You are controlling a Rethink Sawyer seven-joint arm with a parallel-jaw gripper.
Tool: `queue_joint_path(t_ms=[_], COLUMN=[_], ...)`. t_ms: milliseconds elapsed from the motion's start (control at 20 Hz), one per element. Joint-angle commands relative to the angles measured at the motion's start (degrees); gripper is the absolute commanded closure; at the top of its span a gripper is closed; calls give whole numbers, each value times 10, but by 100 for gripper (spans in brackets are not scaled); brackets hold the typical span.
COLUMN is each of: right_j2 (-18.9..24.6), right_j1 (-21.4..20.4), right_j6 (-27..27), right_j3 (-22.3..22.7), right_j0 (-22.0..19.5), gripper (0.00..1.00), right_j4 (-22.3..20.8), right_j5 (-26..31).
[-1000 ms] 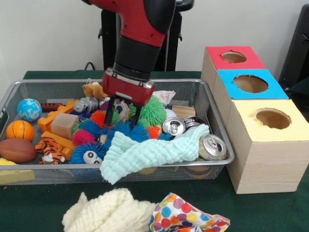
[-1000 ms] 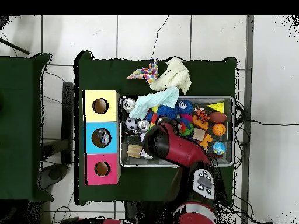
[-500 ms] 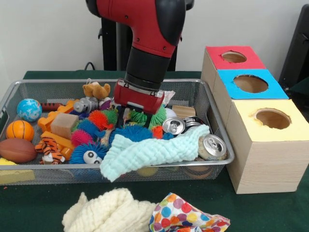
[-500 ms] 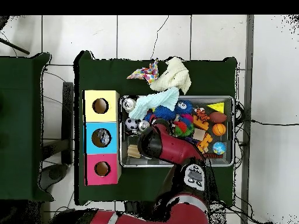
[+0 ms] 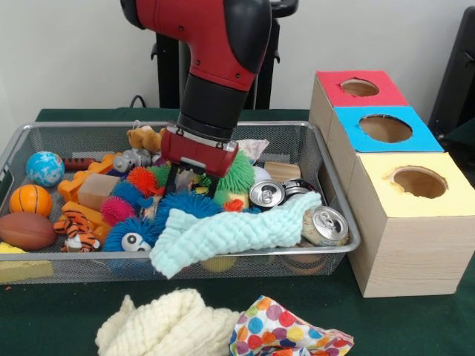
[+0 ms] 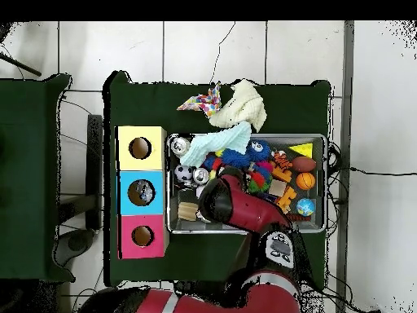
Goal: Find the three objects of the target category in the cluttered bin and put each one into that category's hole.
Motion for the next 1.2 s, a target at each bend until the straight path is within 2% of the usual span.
queue_joint_path(t_ms=[50, 350, 550, 700, 800, 1000, 1200], right_j2=[-1, -1, 3, 19, 38, 30, 10], right_j1=[-11, -29, -20, -7, 10, 71, 98], right_j6=[84, 85, 82, 98, 99, 97, 94], right_j3=[24, 56, 69, 81, 80, 49, 41], right_j0=[-20, -54, -75, -91, -109, -100, -77], gripper=[0, 0, 0, 0, 0, 0, 0], right_j4=[3, -18, -23, -29, -40, -52, -51], right_j5=[80, 68, 72, 33, 6, -55, -84])
